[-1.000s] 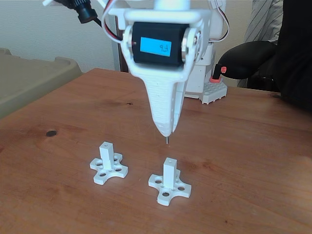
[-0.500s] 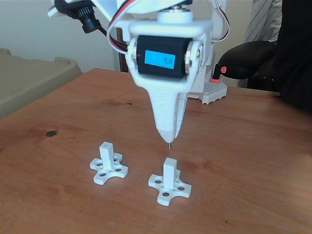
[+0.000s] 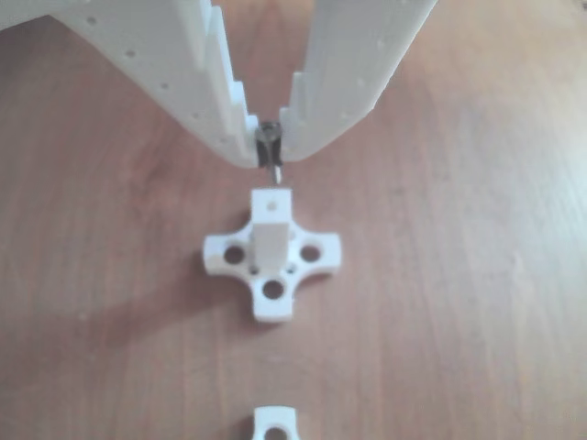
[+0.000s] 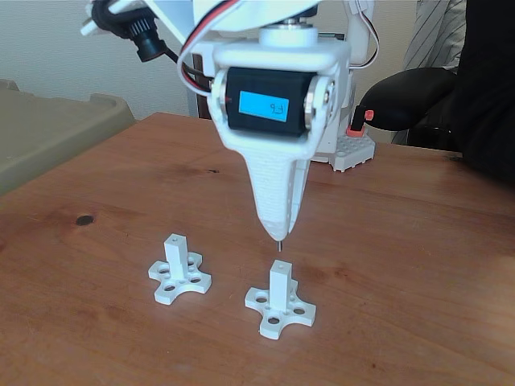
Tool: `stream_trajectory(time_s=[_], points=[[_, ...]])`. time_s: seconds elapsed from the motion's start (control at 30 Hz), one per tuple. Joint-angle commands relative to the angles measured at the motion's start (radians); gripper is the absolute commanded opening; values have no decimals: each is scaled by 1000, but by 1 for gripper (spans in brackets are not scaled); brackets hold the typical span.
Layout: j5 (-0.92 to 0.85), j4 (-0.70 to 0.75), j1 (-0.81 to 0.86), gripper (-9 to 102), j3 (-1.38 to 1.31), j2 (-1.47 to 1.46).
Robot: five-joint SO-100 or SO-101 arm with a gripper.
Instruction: Grab the screw and set it in the hole.
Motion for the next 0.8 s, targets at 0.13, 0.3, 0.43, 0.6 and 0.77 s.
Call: stream_trajectory(time_s=[0.13,0.3,0.43,0.6,0.77], points=[[0,-17,-17,-4,-2,78],[2,-29,-21,-4,8,72],[2,-31,-23,-4,8,69],[-3,-34,-18,-4,8,58],[-8,-40,-12,-4,14,51]])
